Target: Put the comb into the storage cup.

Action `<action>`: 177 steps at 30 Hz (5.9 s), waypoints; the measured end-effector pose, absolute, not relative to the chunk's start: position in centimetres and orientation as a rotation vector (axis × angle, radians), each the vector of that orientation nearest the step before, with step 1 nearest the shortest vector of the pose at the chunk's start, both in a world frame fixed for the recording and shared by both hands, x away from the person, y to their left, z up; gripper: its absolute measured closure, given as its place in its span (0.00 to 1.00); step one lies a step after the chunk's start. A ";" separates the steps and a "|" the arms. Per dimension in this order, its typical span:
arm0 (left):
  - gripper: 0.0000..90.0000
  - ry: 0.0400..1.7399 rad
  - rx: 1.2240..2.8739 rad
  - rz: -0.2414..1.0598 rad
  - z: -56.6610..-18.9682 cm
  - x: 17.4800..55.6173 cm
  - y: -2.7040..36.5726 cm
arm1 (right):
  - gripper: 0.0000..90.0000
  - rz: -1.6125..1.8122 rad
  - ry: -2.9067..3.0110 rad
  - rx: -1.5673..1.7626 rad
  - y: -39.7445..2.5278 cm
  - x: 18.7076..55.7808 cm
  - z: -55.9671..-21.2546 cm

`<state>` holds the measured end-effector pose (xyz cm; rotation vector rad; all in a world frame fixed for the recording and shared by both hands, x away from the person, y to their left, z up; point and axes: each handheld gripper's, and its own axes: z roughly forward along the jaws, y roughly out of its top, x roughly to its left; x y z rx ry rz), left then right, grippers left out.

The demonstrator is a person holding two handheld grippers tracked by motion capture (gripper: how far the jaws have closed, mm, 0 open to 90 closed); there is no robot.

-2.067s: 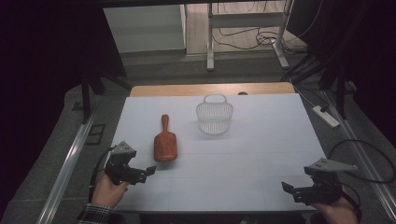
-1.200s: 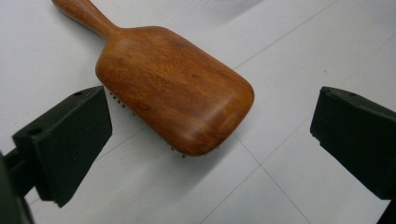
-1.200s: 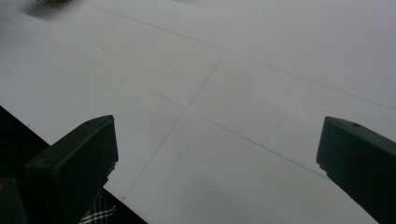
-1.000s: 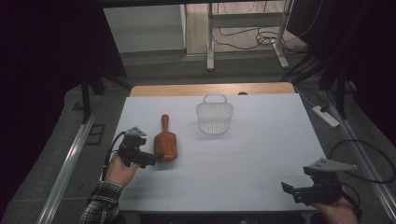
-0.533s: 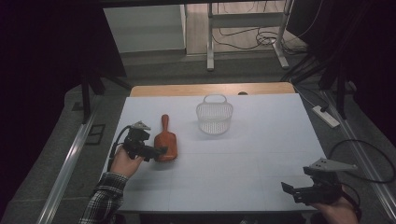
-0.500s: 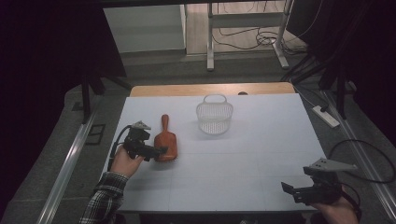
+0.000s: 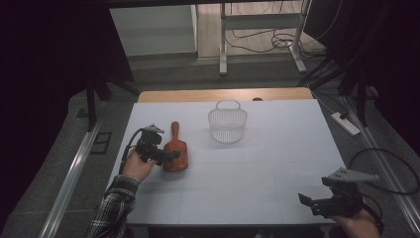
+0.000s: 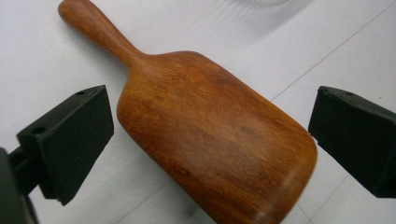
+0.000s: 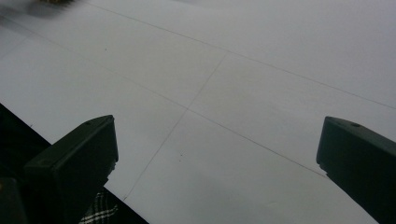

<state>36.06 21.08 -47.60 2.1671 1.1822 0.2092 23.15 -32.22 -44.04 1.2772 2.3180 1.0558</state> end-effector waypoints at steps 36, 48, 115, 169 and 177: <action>0.02 1.181 2.172 0.251 -48.0 40.9 19.5 | 0.00 1.060 2.327 1.273 -32.2 23.2 -44.1; 0.02 1.191 2.232 0.238 -48.3 42.3 19.0 | 0.00 1.061 2.328 1.274 -32.2 23.2 -44.1; 0.99 1.271 2.409 0.160 -50.7 45.7 18.0 | 0.00 1.054 2.334 1.276 -32.3 23.2 -44.1; 0.99 1.396 2.368 0.210 -51.4 39.9 23.9 | 0.00 1.051 2.339 1.261 -32.0 23.3 -44.1; 0.99 1.405 2.364 0.218 -51.4 38.1 24.0 | 0.00 1.048 2.342 1.255 -31.9 23.3 -44.1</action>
